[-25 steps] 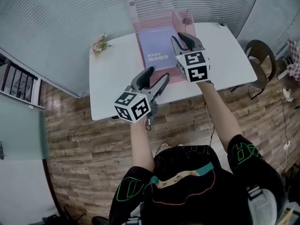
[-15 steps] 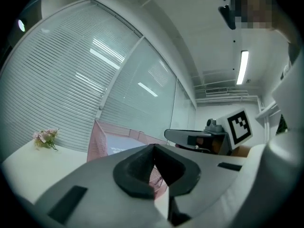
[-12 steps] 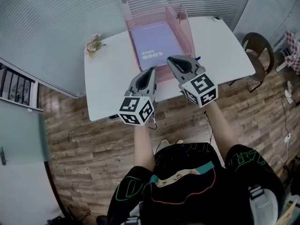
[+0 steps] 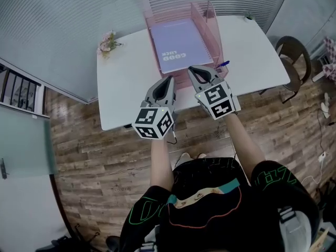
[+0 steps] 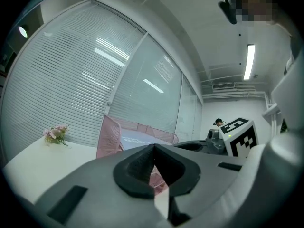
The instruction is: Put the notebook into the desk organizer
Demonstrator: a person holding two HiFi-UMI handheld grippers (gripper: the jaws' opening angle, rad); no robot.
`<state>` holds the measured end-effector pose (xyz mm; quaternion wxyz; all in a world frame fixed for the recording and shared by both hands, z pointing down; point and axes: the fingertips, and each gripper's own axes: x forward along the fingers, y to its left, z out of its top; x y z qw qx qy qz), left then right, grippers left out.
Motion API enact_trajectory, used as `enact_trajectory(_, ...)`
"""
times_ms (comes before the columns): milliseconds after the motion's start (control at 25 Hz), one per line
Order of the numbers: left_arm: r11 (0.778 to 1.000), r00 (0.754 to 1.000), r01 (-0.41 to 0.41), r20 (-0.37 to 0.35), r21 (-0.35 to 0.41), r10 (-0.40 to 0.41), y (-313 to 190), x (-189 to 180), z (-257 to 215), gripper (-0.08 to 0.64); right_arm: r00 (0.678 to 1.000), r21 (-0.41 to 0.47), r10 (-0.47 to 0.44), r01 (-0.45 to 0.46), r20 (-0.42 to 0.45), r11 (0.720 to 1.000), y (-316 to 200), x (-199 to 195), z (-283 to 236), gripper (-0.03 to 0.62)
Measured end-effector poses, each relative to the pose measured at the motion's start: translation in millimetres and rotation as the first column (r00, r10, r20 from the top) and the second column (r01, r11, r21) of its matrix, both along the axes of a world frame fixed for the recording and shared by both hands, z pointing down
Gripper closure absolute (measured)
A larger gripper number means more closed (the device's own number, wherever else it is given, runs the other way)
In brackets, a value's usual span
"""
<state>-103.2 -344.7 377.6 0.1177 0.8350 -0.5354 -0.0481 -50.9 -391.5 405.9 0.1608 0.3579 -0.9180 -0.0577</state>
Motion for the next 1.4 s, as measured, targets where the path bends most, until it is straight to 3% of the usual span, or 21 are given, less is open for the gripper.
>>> enact_trajectory(280,1.0,1.0,0.012,-0.001,0.011,-0.012,1,-5,-1,0.568,0.999,-0.027,0.011,-0.012,-0.043,1.0,-13,-16,1,0.589)
enact_trajectory(440,1.0,1.0,0.006,0.001,0.024,-0.006,-3,-3,-5,0.568,1.0,-0.041,0.016,-0.017,-0.026,0.999,-14,-18,1,0.59)
enact_trajectory(800,0.994,0.997,0.051,0.044,0.1,-0.056,-5,2,-28,0.568,0.988,-0.029,0.029,-0.025,0.154,0.999,3,4,-38,0.591)
enact_trajectory(1000,0.972,0.973,0.091,0.188,0.219,-0.134,-2,12,-54,0.568,0.959,-0.014,0.098,-0.098,0.268,0.995,13,32,-64,0.591)
enact_trajectory(1120,0.958,0.956,0.124,0.229,0.26,-0.186,4,19,-60,0.568,0.945,-0.003,0.144,-0.15,0.292,0.989,20,54,-72,0.59)
enact_trajectory(1400,0.945,0.941,0.204,0.215,0.257,-0.262,23,21,-48,0.568,0.93,0.019,0.213,-0.229,0.3,0.973,36,89,-76,0.591)
